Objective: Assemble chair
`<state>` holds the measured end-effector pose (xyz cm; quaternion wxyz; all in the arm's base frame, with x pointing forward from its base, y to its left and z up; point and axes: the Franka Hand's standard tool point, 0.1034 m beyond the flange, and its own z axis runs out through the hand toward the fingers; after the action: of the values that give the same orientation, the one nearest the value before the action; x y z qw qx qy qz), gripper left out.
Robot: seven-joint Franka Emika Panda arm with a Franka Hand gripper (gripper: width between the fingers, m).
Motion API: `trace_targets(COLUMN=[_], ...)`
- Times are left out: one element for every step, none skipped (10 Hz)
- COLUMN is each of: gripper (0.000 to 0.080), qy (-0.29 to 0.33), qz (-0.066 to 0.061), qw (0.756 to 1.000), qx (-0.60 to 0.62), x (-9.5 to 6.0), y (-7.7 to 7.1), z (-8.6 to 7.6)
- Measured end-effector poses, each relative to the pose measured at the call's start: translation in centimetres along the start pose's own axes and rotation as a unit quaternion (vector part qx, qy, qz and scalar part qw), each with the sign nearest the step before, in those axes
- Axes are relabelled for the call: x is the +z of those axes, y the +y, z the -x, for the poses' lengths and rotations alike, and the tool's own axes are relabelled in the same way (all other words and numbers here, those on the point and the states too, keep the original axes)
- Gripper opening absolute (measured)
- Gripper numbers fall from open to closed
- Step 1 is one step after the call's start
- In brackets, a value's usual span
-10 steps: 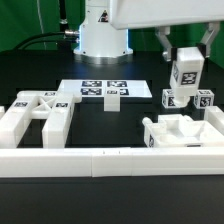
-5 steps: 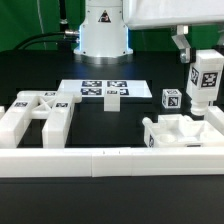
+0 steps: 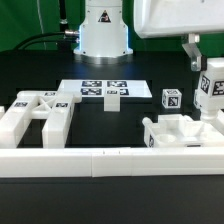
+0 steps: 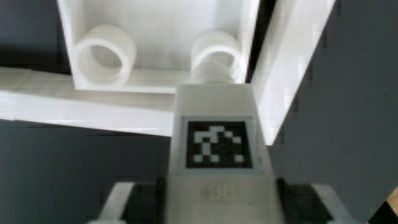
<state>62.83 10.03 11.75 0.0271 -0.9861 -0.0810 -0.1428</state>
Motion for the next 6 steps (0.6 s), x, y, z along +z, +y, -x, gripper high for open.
trace_targets(gripper=[0.0285,0.0286,0.0286,0.0286,0.0286,0.0286], qy=[-0.002,-0.005,-0.008,-0.009,-0.007,-0.008], qz=[-0.001,-0.001,-0.002,-0.001,-0.001,-0.001], qw=[1.0,1.0,1.0,1.0,1.0,1.0], qx=[0.0,-0.001,-0.001,-0.001,-0.001,-0.001], x=[0.5,0.9,1.2,1.4,1.4,1.6], y=[-0.1,-0.3,-0.4,-0.3,-0.3,-0.3], z=[0.1,0.4,0.6,0.6,0.5,0.5])
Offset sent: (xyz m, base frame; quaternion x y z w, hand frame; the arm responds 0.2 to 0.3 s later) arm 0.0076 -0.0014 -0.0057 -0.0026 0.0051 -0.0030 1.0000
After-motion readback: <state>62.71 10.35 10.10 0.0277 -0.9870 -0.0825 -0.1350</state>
